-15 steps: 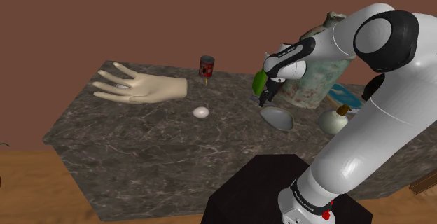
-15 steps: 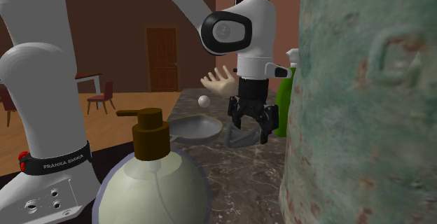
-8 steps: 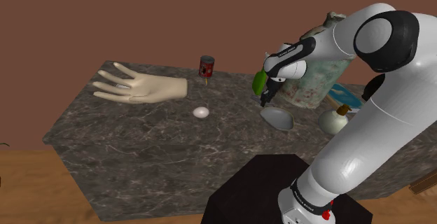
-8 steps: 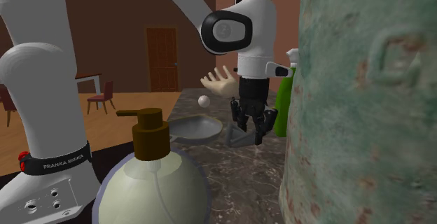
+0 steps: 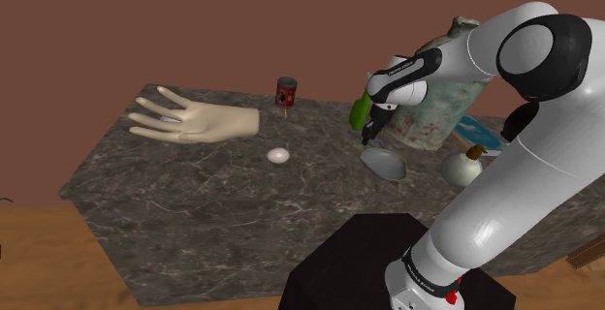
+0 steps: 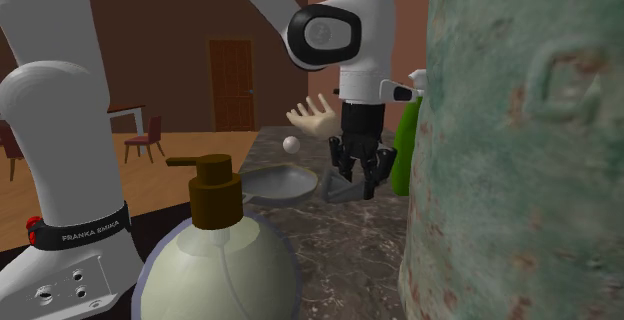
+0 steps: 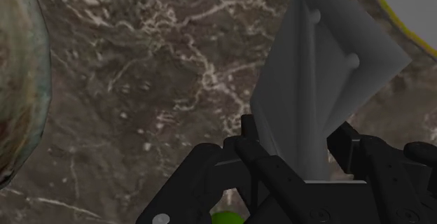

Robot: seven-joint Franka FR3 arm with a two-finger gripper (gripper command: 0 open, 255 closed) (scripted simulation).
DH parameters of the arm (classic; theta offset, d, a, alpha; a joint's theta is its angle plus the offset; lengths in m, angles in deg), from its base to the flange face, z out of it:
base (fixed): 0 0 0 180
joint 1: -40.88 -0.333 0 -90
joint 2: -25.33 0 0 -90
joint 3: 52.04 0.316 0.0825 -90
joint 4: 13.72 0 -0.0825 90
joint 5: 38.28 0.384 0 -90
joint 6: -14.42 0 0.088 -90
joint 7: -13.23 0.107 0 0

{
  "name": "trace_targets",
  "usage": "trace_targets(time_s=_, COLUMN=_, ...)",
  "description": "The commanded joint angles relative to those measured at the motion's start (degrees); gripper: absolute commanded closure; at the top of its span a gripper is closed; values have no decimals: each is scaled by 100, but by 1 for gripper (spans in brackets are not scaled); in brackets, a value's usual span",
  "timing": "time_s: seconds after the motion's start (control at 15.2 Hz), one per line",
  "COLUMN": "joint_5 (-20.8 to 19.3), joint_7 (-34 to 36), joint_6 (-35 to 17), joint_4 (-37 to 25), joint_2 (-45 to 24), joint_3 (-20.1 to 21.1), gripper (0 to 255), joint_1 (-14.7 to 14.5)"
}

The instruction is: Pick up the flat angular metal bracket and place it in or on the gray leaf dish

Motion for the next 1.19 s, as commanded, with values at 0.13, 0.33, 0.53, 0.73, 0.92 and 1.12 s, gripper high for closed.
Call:
trace_targets(time_s=0.13, joint_5=-146, joint_7=124, joint_6=319, joint_4=-92, joint_2=248, joint_3=18, gripper=255, joint_1=-2)
trace_targets(time_s=0.33, joint_5=-231, joint_7=190, joint_6=561, joint_4=-186, joint_2=410, joint_3=33, gripper=255, joint_1=4)
trace_targets(time_s=0.53, joint_5=-302, joint_7=248, joint_6=803, joint_4=-292, joint_2=559, joint_3=52, gripper=255, joint_1=9)
trace_targets(time_s=0.73, joint_5=-360, joint_7=297, joint_6=1045, joint_4=-409, joint_2=695, joint_3=73, gripper=255, joint_1=13)
trace_targets(time_s=0.92, joint_5=-408, joint_7=338, joint_6=1287, joint_4=-537, joint_2=817, joint_3=96, gripper=255, joint_1=17)
trace_targets(time_s=1.12, joint_5=-445, joint_7=373, joint_6=1527, joint_4=-676, joint_2=926, joint_3=120, gripper=255, joint_1=19)
